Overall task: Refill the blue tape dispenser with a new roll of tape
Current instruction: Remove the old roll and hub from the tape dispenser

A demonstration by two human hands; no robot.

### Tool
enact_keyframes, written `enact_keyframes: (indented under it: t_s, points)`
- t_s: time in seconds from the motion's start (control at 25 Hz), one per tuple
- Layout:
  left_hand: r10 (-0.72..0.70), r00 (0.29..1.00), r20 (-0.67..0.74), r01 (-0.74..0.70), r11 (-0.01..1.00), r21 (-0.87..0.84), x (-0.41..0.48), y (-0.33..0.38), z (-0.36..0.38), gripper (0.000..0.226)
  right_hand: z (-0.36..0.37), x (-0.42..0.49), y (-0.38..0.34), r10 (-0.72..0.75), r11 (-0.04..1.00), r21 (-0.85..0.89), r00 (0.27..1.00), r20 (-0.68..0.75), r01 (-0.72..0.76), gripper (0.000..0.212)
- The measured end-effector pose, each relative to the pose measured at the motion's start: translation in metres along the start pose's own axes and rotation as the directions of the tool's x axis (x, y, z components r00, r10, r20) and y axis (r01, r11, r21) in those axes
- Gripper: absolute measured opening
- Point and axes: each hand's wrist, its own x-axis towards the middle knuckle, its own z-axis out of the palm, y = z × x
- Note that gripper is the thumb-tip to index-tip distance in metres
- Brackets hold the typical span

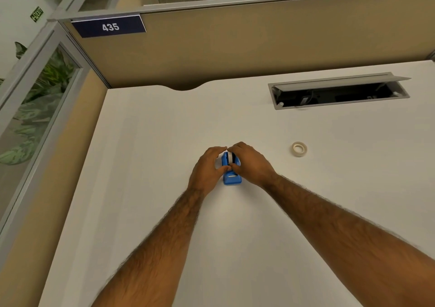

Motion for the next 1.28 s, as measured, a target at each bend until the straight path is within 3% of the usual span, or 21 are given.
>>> enact_keyframes:
  t_s: [0.36,0.76,0.84,1.0,1.2,1.28]
  points:
    - [0.029,1.0,-0.011,-0.03,0.993,-0.114,-0.001,0.014,-0.009,0.057,-0.01,0.002,-0.006,0.002,1.0,0.001,0.999,-0.038,-0.002,0.047]
    - [0.101,0.989,-0.107,-0.12,0.974,-0.192,-0.003,0.028,-0.019,0.048,-0.032,0.006,-0.017,0.006,0.92,0.392,0.999,0.045,-0.023,0.033]
    - [0.098,0.988,-0.116,-0.121,0.971,-0.207,-0.003,0.029,-0.02,0.041,-0.033,0.006,-0.017,0.038,0.843,0.535,0.998,0.051,-0.06,0.03]
    - [0.107,0.99,-0.097,-0.126,0.968,-0.217,0.001,0.03,-0.021,0.035,-0.036,0.003,-0.015,0.179,0.559,0.813,0.981,0.071,-0.161,0.028]
    - [0.082,0.993,-0.09,-0.099,0.973,-0.21,0.005,0.033,-0.028,0.037,-0.039,0.006,-0.017,0.257,0.399,0.896,0.962,0.094,-0.194,0.022]
    - [0.051,0.992,-0.117,-0.077,0.968,-0.238,0.009,0.035,-0.028,0.034,-0.037,0.008,-0.019,0.285,0.272,0.942,0.951,0.117,-0.197,0.02]
